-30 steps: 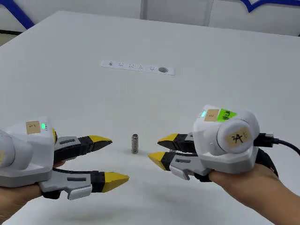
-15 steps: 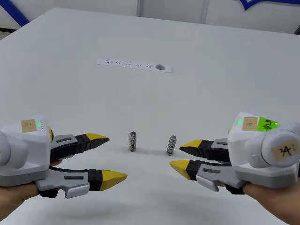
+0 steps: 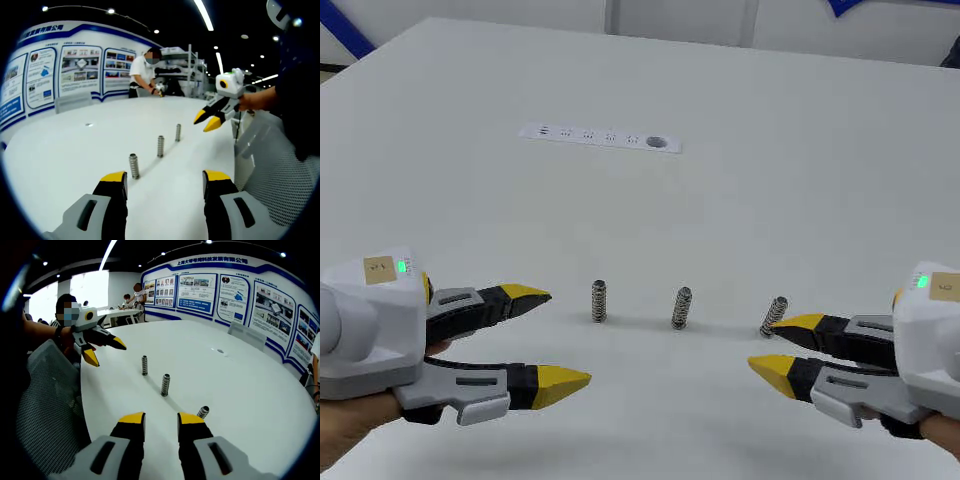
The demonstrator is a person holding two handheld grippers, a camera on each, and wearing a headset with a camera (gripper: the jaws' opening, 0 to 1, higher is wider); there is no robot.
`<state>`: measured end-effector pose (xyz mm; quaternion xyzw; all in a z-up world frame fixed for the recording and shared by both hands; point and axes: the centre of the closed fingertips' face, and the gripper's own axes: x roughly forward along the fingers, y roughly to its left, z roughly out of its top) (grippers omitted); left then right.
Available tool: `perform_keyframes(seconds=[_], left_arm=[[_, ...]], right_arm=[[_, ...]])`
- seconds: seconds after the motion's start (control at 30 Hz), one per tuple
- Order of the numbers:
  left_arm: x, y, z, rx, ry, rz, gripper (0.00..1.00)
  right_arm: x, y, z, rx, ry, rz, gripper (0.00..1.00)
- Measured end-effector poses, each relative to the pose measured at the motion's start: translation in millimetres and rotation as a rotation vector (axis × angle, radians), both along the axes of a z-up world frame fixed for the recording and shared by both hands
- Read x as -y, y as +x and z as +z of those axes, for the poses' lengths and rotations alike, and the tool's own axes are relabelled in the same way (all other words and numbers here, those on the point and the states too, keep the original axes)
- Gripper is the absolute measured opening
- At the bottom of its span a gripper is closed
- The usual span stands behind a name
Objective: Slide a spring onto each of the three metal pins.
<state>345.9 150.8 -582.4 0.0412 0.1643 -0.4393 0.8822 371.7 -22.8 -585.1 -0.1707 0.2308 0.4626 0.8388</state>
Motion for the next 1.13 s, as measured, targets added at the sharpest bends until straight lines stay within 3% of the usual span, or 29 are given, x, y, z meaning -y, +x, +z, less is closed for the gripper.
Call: perform_keyframes(seconds=[0.37, 0.83, 1.13], left_arm=[[1.3, 0.3, -1.0, -0.007, 0.006, 0.001, 0.64], [-3.7, -2.0, -7.4, -0.026, 0.020, 0.017, 0.66], [-3.9, -3.4, -9.6, -0.033, 0.017, 0.020, 0.67]], right_arm=[[37.2, 4.1, -5.0, 0.000, 0.014, -0.065, 0.34], [43.4, 3.0, -11.5, -0.007, 0.026, -0.038, 0.52], [44.1, 3.6, -13.0, -0.013, 0.040, -0.033, 0.56]])
